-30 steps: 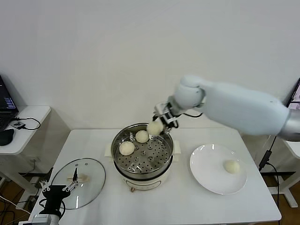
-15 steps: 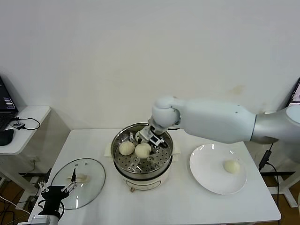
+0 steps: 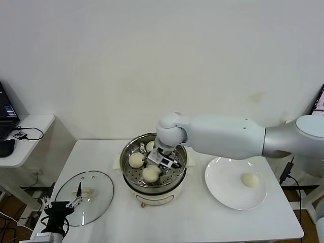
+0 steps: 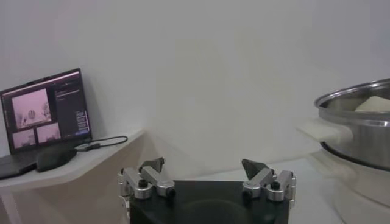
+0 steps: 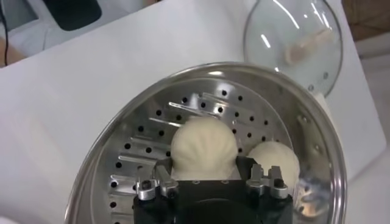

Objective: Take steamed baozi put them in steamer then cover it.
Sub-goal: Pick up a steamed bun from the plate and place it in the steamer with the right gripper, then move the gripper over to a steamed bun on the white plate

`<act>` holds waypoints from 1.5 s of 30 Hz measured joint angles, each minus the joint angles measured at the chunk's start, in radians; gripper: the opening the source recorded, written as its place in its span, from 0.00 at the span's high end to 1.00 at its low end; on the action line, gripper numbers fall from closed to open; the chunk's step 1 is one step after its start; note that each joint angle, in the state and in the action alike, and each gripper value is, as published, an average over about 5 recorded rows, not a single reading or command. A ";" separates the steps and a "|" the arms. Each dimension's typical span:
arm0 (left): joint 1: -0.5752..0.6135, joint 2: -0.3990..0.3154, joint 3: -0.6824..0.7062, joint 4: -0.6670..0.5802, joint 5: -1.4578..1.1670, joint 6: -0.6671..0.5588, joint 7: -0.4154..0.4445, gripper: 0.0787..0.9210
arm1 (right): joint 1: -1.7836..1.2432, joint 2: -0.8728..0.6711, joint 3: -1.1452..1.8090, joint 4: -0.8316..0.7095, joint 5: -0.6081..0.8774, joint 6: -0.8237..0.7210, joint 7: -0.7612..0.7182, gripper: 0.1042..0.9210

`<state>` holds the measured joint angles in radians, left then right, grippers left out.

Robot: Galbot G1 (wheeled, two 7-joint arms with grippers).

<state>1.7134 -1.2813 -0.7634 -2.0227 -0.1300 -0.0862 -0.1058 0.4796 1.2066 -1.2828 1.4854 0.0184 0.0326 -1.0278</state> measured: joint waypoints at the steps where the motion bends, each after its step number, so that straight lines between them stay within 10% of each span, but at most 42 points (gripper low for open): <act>1: 0.000 0.000 0.000 0.000 0.000 -0.001 0.000 0.12 | -0.001 0.000 0.000 0.000 -0.002 0.005 0.002 0.24; 17: -0.003 0.009 -0.005 0.004 0.000 -0.008 -0.001 0.12 | 0.074 -0.115 0.051 0.045 0.020 -0.004 0.012 0.12; 45: -0.014 0.049 0.027 -0.002 -0.002 0.007 0.005 0.12 | -0.281 -0.796 0.405 0.130 -0.071 -0.295 -0.034 0.12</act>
<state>1.6997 -1.2325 -0.7367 -2.0248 -0.1322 -0.0793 -0.1009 0.1985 0.4104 -0.8775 1.6153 -0.0528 -0.2623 -1.0616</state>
